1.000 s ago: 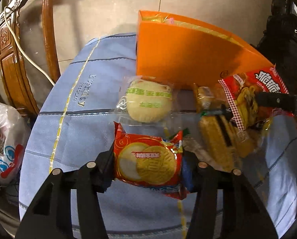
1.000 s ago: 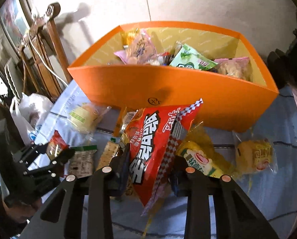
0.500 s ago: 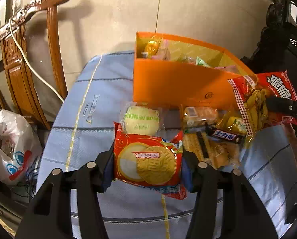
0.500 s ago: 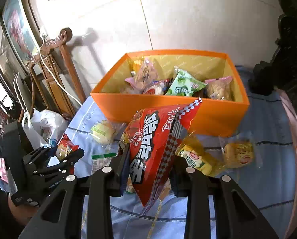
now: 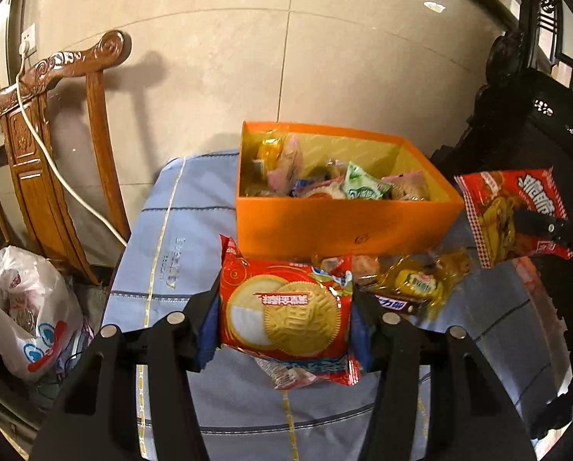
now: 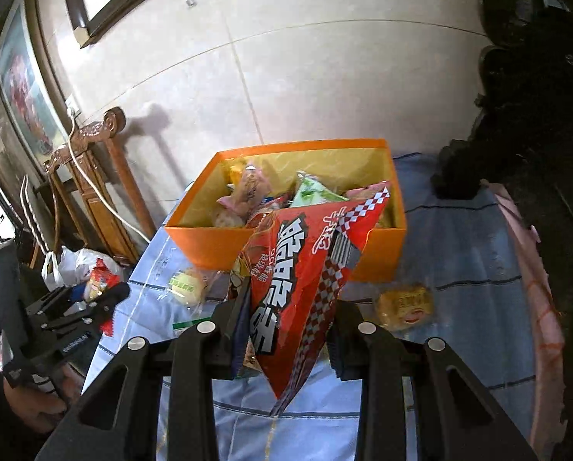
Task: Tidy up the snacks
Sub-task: 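Lift both packs over the orange box and open both grippers to drop them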
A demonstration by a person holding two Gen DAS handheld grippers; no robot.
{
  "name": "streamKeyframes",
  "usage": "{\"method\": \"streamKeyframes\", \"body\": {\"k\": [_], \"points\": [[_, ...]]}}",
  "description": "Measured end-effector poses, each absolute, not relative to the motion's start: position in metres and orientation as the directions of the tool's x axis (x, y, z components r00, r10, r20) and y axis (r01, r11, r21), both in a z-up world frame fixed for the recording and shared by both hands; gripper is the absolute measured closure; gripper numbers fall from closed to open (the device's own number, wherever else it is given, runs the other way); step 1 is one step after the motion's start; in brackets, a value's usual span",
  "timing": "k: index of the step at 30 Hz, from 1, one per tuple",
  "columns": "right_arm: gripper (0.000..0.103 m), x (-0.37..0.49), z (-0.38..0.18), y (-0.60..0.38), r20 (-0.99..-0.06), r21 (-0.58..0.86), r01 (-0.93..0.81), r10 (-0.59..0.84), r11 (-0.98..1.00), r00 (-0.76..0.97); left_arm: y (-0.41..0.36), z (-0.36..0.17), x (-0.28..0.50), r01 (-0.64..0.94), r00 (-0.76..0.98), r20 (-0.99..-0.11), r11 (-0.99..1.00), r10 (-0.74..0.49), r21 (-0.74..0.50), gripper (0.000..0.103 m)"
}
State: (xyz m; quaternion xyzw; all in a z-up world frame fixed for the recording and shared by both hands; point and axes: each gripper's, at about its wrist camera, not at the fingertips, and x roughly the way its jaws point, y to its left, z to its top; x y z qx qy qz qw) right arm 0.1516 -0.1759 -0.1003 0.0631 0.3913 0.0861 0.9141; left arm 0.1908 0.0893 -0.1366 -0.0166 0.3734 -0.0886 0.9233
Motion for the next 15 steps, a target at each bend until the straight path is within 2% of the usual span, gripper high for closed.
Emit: {"method": "streamKeyframes", "body": {"k": [7, 15], "points": [[0.070, 0.157, -0.091, -0.192, -0.695, 0.183, -0.096, 0.198, 0.978, 0.691, 0.075, -0.111, 0.213, 0.176, 0.714, -0.674, 0.981, -0.188, -0.087, 0.050], [0.070, 0.219, -0.028, -0.200, -0.638, 0.146, -0.129, 0.193, 0.981, 0.745, 0.043, -0.041, 0.285, 0.206, 0.775, -0.605, 0.978, -0.185, -0.035, 0.050]]}}
